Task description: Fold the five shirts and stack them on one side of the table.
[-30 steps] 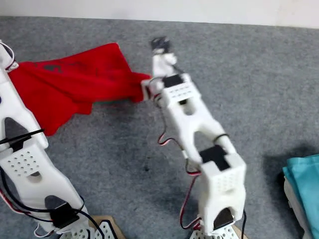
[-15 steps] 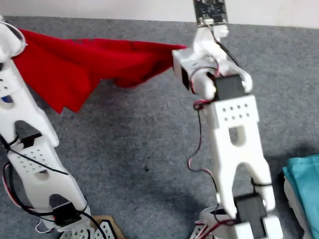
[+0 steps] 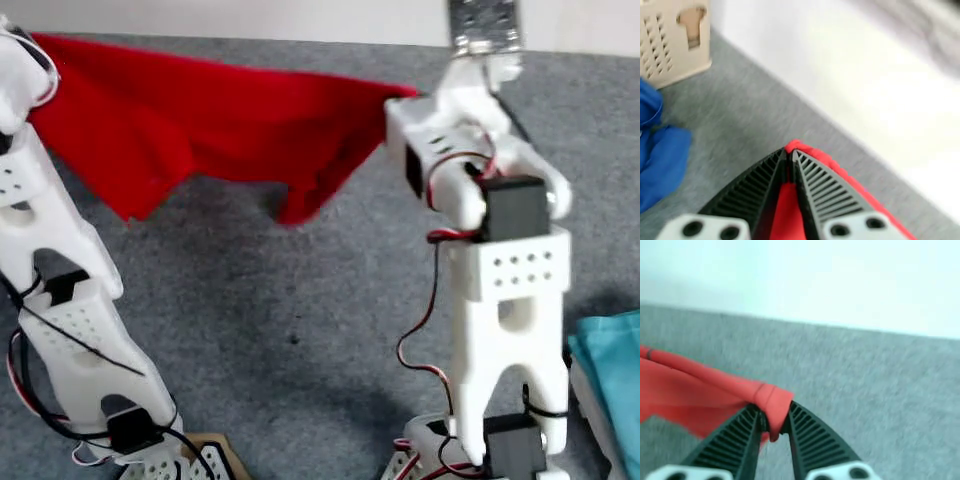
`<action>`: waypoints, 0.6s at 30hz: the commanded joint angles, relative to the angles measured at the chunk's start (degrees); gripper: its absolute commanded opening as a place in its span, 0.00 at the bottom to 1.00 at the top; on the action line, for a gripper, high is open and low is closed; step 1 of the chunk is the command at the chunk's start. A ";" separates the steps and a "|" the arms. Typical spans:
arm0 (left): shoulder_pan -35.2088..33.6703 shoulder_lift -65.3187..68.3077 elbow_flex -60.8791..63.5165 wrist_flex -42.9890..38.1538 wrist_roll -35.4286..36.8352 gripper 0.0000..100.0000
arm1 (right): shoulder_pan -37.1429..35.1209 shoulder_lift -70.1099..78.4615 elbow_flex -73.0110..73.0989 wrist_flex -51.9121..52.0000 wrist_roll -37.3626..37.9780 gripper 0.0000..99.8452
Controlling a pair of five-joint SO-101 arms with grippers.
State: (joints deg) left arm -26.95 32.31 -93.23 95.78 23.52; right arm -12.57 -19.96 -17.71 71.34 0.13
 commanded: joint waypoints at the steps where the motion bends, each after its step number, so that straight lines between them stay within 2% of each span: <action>1: 1.01 -4.18 -2.07 -2.29 4.22 0.01 | 2.15 -2.07 -4.97 1.54 0.70 0.01; 8: -0.66 4.97 -1.45 1.49 4.13 0.01 | -0.13 5.67 -0.75 9.54 3.43 0.01; 12: -1.36 11.65 -1.45 1.41 4.13 0.01 | -0.22 15.52 1.19 9.98 5.36 0.01; 18: -1.19 18.59 -1.54 1.41 4.13 0.01 | -4.44 31.60 1.01 7.69 5.63 0.01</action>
State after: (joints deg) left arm -26.59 49.10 -93.32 97.10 26.95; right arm -14.68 7.30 -16.13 80.92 4.88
